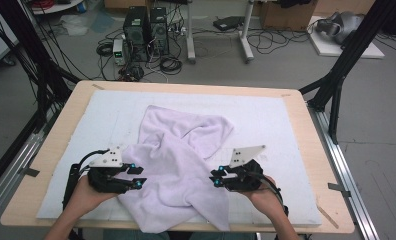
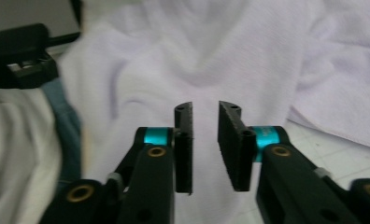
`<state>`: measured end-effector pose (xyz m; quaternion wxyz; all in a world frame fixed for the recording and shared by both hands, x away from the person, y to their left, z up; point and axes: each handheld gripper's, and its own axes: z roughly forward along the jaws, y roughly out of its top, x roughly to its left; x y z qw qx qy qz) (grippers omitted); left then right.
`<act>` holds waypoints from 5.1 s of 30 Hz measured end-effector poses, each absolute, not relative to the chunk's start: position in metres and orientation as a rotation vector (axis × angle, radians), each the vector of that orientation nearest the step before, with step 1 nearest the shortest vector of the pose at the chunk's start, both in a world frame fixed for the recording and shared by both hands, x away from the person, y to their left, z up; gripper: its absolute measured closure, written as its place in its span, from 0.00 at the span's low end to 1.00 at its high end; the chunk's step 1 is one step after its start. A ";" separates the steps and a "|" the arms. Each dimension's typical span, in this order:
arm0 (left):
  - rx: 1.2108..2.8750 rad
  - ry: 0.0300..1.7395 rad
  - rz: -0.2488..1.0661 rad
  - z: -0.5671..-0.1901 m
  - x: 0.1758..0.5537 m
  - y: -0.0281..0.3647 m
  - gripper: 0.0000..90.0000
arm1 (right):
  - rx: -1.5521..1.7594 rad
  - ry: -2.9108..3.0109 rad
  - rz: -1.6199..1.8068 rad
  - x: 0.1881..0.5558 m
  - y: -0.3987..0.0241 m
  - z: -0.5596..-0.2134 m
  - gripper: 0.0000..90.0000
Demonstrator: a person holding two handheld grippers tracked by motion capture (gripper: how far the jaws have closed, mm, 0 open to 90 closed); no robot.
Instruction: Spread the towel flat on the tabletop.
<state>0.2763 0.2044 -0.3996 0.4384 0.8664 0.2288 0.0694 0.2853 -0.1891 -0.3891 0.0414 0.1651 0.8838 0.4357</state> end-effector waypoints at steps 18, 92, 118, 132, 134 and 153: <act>2.324 0.520 0.175 -0.434 0.283 0.187 0.97 | 0.541 2.831 1.158 0.308 -0.164 -0.437 0.94; 2.256 0.522 0.176 -0.432 0.246 0.213 0.98 | 0.328 2.928 1.239 0.275 -0.144 -0.433 0.94; 2.259 0.621 0.294 -0.436 0.286 0.204 0.71 | 0.591 2.685 1.252 0.335 -0.130 -0.417 0.78; 2.242 0.641 0.262 -0.441 0.287 0.203 0.83 | 0.642 2.750 1.138 0.349 -0.127 -0.435 0.98; 2.239 0.639 0.255 -0.440 0.287 0.203 0.83 | 0.644 2.748 1.147 0.348 -0.132 -0.432 0.98; 2.167 0.691 0.271 -0.431 0.286 0.221 0.61 | 0.779 2.610 1.184 0.341 -0.204 -0.411 0.85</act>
